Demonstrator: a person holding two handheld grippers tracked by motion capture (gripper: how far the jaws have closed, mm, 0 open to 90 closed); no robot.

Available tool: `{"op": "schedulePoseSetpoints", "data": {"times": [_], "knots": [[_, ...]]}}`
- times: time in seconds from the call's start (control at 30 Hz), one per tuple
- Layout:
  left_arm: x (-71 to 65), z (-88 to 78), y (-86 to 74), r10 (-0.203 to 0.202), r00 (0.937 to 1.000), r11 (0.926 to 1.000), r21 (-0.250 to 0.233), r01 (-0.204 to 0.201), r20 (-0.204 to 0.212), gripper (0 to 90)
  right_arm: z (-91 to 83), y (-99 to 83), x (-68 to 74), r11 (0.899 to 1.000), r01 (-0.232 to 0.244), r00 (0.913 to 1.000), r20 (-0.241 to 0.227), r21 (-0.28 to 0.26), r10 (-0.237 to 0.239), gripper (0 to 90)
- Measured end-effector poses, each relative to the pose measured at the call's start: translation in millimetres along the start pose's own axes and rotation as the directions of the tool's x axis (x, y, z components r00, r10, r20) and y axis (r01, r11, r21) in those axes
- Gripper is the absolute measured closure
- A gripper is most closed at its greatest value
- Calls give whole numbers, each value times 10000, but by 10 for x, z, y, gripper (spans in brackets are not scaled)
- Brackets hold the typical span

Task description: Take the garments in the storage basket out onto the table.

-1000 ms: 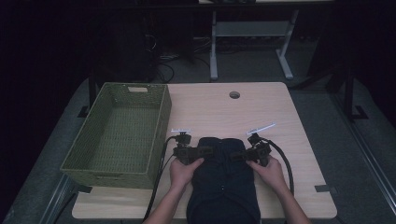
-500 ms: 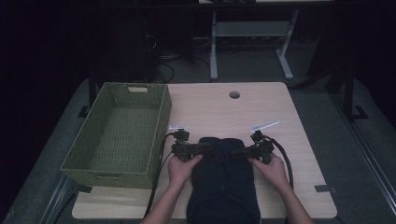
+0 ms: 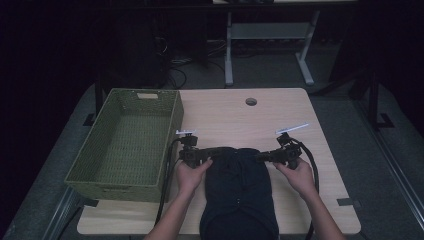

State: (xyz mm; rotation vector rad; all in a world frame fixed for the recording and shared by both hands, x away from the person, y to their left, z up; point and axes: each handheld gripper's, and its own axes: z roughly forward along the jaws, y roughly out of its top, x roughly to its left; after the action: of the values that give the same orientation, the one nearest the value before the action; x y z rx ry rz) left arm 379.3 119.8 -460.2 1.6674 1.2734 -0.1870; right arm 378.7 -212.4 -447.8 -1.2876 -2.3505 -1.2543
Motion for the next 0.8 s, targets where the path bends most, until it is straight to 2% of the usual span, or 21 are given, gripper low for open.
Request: {"op": "schedulePoseSetpoints", "data": {"times": [0.1,0.27,0.37,0.53,0.8], "knots": [[22,36,-15,-26,9999,9997,235,28,-110,643,5,-8,-21,10000,5,10000,69,62,-5,708],[35,77,-59,-32,9998,9986,521,42,-191,647,99,-113,-106,9985,-293,9996,61,453,291,737],[26,98,-89,77,9994,9969,781,-51,-329,647,109,-148,-120,9983,-472,9989,-41,349,474,743],[5,120,-152,133,9993,9943,1061,-95,-357,650,93,-235,-97,9984,-412,9991,7,381,412,752],[-28,113,-192,244,9993,9941,1067,-214,-266,647,52,-286,-64,9981,-378,9993,25,480,377,741]]}}
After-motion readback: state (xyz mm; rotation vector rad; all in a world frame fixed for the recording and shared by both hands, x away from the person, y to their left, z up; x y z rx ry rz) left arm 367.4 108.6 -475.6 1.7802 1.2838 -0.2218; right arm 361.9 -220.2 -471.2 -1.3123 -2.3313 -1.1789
